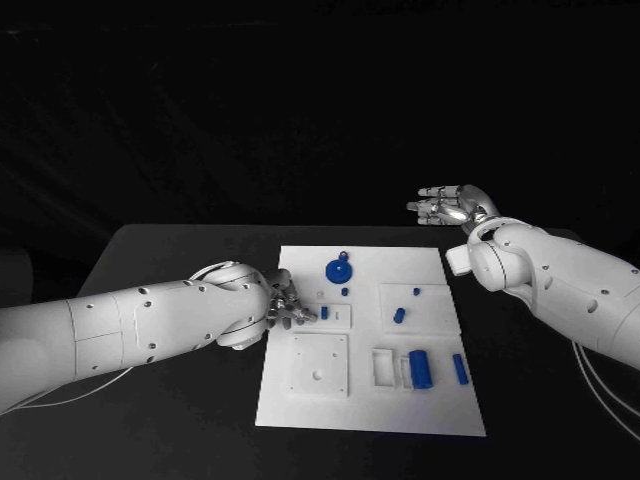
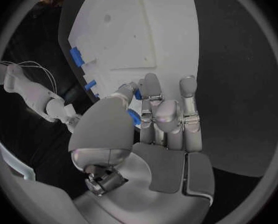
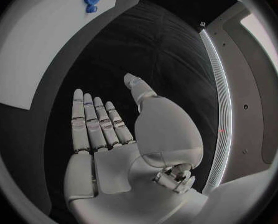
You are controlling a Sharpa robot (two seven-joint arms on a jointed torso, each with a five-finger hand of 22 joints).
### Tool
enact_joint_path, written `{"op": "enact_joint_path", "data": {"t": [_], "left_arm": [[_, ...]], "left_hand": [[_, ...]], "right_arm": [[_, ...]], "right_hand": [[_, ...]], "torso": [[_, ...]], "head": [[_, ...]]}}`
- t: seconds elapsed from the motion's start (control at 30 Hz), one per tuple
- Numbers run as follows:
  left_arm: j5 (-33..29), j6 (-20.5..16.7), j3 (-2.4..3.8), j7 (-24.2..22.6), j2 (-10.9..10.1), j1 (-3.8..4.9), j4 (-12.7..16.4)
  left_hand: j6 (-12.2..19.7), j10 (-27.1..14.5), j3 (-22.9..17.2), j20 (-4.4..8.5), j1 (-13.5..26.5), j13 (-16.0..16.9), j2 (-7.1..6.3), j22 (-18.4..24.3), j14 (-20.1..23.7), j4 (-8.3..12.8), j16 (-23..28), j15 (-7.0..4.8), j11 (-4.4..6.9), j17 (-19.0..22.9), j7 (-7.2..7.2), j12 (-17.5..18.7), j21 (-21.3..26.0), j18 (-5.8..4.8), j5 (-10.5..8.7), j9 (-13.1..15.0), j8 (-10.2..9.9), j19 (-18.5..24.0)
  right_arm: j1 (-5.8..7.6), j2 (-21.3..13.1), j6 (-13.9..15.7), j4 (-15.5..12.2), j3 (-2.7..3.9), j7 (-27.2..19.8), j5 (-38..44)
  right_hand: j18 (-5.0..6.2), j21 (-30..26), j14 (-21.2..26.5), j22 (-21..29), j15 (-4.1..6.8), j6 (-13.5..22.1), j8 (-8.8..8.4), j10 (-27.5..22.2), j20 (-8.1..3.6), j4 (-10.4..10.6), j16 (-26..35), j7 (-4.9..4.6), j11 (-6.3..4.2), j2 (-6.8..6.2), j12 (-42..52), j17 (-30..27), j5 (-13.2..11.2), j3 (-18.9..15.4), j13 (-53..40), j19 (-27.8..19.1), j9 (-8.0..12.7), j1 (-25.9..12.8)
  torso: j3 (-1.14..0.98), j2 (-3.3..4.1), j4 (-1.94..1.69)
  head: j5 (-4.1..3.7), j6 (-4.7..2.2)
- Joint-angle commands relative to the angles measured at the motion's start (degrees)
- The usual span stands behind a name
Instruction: Assemble the parts on the task board
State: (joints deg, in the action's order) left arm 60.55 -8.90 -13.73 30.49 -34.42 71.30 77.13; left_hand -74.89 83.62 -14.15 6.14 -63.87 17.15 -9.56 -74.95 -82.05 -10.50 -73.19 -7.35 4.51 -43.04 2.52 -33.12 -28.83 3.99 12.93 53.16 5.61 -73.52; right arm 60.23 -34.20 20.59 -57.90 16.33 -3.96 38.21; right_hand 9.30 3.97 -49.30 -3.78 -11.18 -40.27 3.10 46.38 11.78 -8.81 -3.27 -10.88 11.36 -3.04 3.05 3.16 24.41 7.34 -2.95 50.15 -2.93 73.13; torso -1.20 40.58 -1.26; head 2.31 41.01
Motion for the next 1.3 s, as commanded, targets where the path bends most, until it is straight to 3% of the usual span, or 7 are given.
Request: {"op": "enact_joint_path", "data": {"t": [0.03, 0.3, 0.67, 0.87, 1.0, 1.1, 1.3], "left_arm": [[0.0, 1.5, -0.03, 0.3, 0.0, -0.07, -0.1], [0.6, 1.6, -0.01, 0.6, -0.6, -0.07, 0.4], [1.9, 1.9, 0.53, 0.4, -2.5, 0.02, 3.2], [2.5, 2.6, 1.97, 0.4, -4.2, 0.29, 5.3], [2.4, 1.8, 3.33, 0.3, -5.5, 0.67, 6.9], [2.5, -0.4, 4.59, -0.7, -6.3, 0.79, 8.3], [2.9, -8.0, 5.84, -10.1, -6.6, 1.14, 9.8]], "left_hand": [[0.3, 3.2, 0.4, 0.43, 0.3, -0.2, -0.81, -0.8, 0.6, -1.1, 0.5, 0.13, -0.22, 0.6, -0.56, 0.7, 0.4, -0.69, -1.92, -0.2, -0.4, 0.0], [1.3, 3.1, 1.3, 1.14, 2.6, -0.1, -2.39, -0.8, 1.4, -4.1, 1.3, 0.18, -0.6, 1.9, -1.23, 2.1, 1.2, -1.59, -9.54, -0.9, -0.5, 0.3], [3.9, 2.6, 3.4, 1.82, 2.7, -0.6, -3.6, -0.6, 2.8, -3.9, 2.9, 0.2, -0.92, 4.0, -2.0, 4.6, 2.3, -2.61, -10.11, -2.3, -1.2, 0.8], [8.6, 1.6, 4.4, 1.65, 2.4, -1.4, -3.64, -0.5, 3.8, -2.6, 3.6, 0.83, -1.48, 4.8, -3.46, 8.7, 3.4, -2.85, -10.12, -9.3, -1.4, 1.0], [11.2, -0.5, 4.6, 0.68, -1.0, -2.6, -0.79, -0.1, 5.8, 0.4, 5.3, 1.82, -2.3, 7.1, -4.8, 12.0, 4.8, -2.5, -10.2, -15.6, -1.1, 2.0], [12.5, -1.6, 4.1, 0.17, -6.7, -4.3, 1.66, 0.2, 6.3, 5.3, 6.2, 2.29, -2.81, 7.7, -5.46, 15.6, 5.9, -2.0, -4.23, -20.2, -0.2, 1.8], [13.9, -7.0, 1.6, -1.29, -13.6, -9.9, 4.22, 2.0, 9.9, 10.6, 11.2, 4.05, -5.15, 11.3, -7.36, 24.3, 9.9, -1.85, -1.7, -30.3, 0.0, 4.2]], "right_arm": [[-0.02, -0.1, -0.7, 0.0, 0.02, -0.4, 0.4], [-0.02, -0.1, -0.8, 0.0, 0.02, -0.3, 0.4], [-0.1, -0.3, -1.2, 0.1, 0.02, -0.3, 0.4], [-0.18, -0.4, -1.4, 0.1, 0.02, -0.2, 0.4], [-0.22, -0.4, -1.4, 0.1, 0.02, -0.2, 0.4], [-0.29, -0.5, -1.4, 0.1, 0.02, -0.3, 0.4], [-0.38, -0.5, -1.5, 0.2, 0.02, -0.3, 0.4]], "right_hand": [[-1.0, 0.0, 0.4, 0.1, -0.02, 0.5, -0.25, -0.5, 0.18, 0.5, 0.2, -0.88, 0.0, -0.51, -0.2, -0.1, 0.4, -0.1, 0.1, -0.4, 0.1, -0.4], [-1.0, 0.0, 0.7, 0.1, -0.08, 0.8, -0.27, -0.8, 0.21, 0.7, 0.2, -0.93, 0.04, -0.6, -0.2, -0.1, 0.4, -0.1, 0.1, -0.4, 0.1, -0.2], [-0.98, 0.0, 0.9, 0.1, -0.11, 1.0, -0.27, -1.0, 0.26, 0.9, 0.2, -0.97, 0.07, -0.93, -0.2, -0.1, 0.6, -0.1, 0.1, -0.6, 0.1, 0.1], [-0.97, 0.0, 1.0, 0.1, -0.15, 1.1, -0.28, -1.0, 0.28, 1.1, 0.2, -0.97, 0.1, -1.17, -0.2, -0.1, 0.9, -0.1, 0.1, -0.7, 0.1, 0.2], [-0.96, 0.0, 1.0, 0.1, -0.13, 1.1, -0.27, -1.1, 0.27, 1.2, 0.2, -0.98, 0.09, -1.26, -0.2, -0.1, 1.1, -0.1, 0.1, -0.7, 0.1, 0.3], [-0.96, 0.0, 1.0, 0.1, -0.14, 1.1, -0.27, -1.1, 0.29, 1.3, 0.2, -0.98, 0.09, -1.31, -0.2, -0.1, 1.2, -0.1, 0.1, -0.7, 0.1, 0.3], [-0.93, 0.0, 0.9, 0.1, -0.07, 0.9, -0.26, -1.0, 0.28, 1.4, 0.2, -0.95, 0.07, -1.28, -0.2, -0.1, 1.5, -0.1, 0.1, -0.8, 0.1, 0.4]], "torso": [[0.03, 0.01, -0.01], [0.06, 0.01, -0.03], [0.05, -0.04, -0.14], [-0.02, -0.04, -0.05], [-0.01, -0.02, -0.04], [0.03, 0.01, 0.01], [-0.04, -0.02, -0.02]], "head": [[-0.15, -0.02], [-0.13, -0.18], [-0.15, -0.39], [-0.21, -0.41], [-0.32, -0.55], [-0.54, -0.71], [-0.78, -0.87]]}}
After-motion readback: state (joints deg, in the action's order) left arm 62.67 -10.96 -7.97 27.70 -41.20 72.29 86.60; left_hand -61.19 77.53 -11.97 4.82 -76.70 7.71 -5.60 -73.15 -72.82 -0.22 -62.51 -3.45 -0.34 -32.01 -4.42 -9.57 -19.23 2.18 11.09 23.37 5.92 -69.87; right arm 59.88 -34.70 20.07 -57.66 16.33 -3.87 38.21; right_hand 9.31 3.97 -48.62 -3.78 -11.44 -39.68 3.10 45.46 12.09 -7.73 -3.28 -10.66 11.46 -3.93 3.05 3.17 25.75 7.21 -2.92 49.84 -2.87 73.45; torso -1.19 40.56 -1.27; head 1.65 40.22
